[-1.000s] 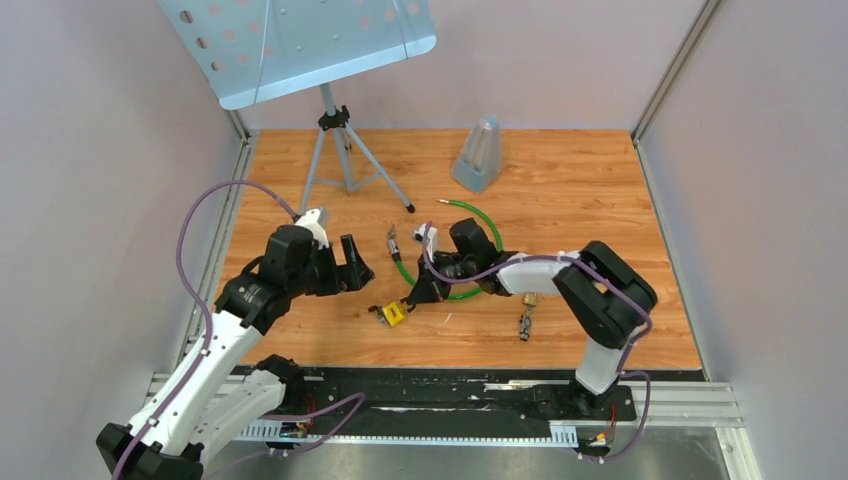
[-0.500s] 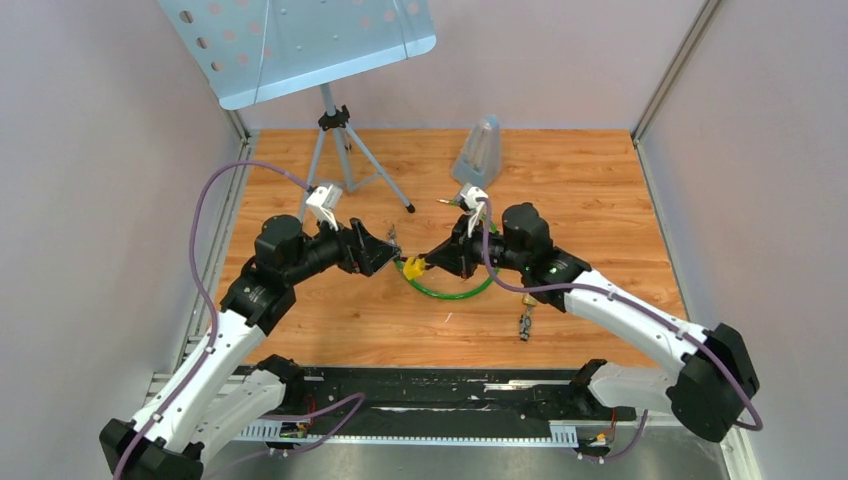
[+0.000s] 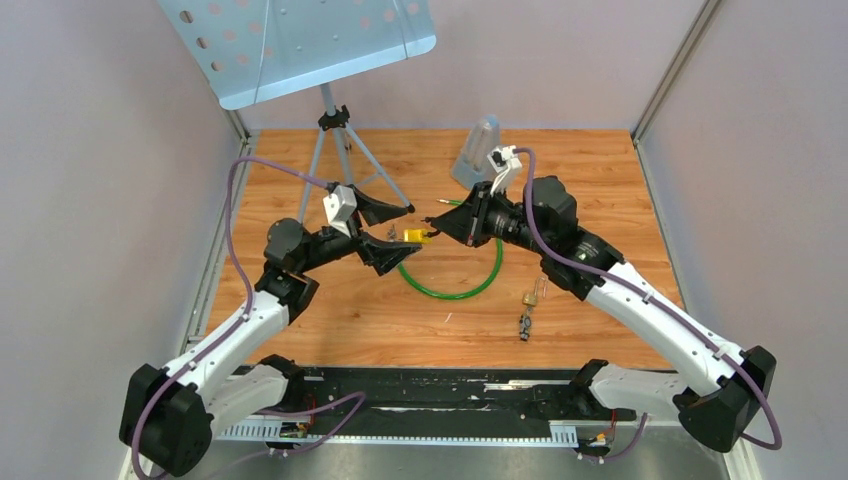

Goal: Lock with the key
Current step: Pick up the lock from the center of the board.

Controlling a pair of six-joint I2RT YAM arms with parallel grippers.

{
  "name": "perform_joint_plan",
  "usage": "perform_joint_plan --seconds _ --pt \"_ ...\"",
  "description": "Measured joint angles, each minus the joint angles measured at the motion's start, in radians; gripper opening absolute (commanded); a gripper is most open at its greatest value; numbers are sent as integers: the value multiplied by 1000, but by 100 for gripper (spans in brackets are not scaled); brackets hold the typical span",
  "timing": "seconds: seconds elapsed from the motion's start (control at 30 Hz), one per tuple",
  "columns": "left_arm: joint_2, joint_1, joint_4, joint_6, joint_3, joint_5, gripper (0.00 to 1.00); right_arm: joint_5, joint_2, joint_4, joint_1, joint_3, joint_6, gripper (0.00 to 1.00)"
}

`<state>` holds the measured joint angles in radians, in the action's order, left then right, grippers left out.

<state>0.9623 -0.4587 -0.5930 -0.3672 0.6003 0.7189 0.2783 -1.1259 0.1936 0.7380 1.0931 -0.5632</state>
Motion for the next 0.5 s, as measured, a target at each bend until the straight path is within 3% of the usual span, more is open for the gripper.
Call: perform_joint_plan --seconds 0.27,0.5 --pt "96 -12 -308 -25 -8 158 82 18 -37 58 0 69 -163 0" --pt "103 -13 -407 -66 -66 182 87 31 -50 102 0 107 -203 0"
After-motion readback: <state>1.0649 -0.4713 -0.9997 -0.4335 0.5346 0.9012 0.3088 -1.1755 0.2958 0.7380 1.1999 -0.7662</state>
